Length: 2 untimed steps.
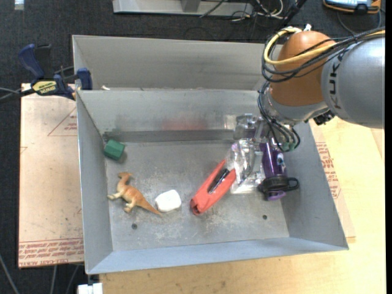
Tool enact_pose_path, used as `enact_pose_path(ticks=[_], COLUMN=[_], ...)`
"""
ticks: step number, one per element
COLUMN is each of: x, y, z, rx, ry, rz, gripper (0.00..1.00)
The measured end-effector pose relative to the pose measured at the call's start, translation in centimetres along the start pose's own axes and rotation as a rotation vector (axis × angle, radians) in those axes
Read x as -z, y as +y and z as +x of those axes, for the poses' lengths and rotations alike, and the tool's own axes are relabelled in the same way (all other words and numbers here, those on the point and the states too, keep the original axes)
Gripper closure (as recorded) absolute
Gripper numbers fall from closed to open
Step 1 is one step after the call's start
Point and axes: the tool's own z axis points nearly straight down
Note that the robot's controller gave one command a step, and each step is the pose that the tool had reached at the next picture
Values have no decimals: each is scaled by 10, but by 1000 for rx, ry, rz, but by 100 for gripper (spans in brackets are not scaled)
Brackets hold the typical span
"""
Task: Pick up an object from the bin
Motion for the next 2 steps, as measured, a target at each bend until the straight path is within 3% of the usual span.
enact_pose_path(ticks=[1, 2], x=[5, -34], y=[0, 0], z=[-2, 36], rx=[1, 38], ry=[-7, -14], rz=[1, 1], gripper=[0, 0])
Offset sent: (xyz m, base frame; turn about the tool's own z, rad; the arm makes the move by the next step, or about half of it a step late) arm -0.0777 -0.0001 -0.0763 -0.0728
